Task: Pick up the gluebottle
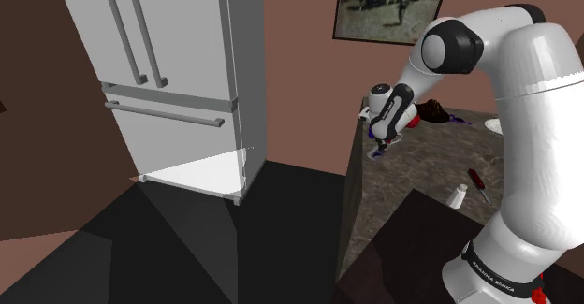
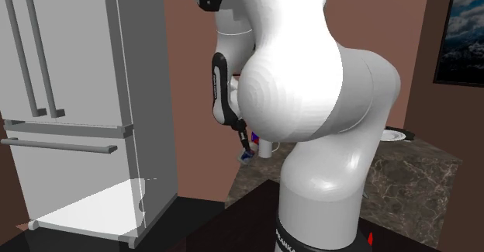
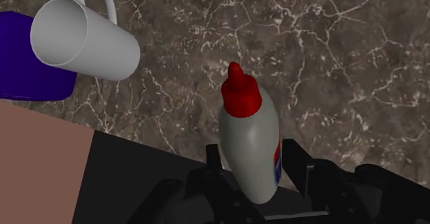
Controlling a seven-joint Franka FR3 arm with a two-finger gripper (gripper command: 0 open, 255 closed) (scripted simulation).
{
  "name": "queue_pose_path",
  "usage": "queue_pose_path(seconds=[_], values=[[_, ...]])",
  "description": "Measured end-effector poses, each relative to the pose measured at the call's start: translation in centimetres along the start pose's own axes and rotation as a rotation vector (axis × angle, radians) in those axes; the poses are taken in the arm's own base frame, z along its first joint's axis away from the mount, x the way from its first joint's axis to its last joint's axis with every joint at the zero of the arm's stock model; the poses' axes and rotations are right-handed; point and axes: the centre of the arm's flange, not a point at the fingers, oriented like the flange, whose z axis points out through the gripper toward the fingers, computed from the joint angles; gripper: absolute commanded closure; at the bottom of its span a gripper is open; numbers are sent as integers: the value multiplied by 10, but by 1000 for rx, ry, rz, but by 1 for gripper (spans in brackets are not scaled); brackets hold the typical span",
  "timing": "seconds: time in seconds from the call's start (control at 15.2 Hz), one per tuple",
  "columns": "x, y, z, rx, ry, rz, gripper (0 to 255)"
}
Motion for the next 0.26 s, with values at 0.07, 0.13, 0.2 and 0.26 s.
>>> queue_pose_path(seconds=[0.07, 0.13, 0.2, 0.26], values=[[-2, 1, -5, 0, 0, 0, 255], [-3, 3, -10, 0, 0, 0, 255], [-5, 5, -15, 0, 0, 0, 255], [-6, 6, -18, 0, 0, 0, 255]])
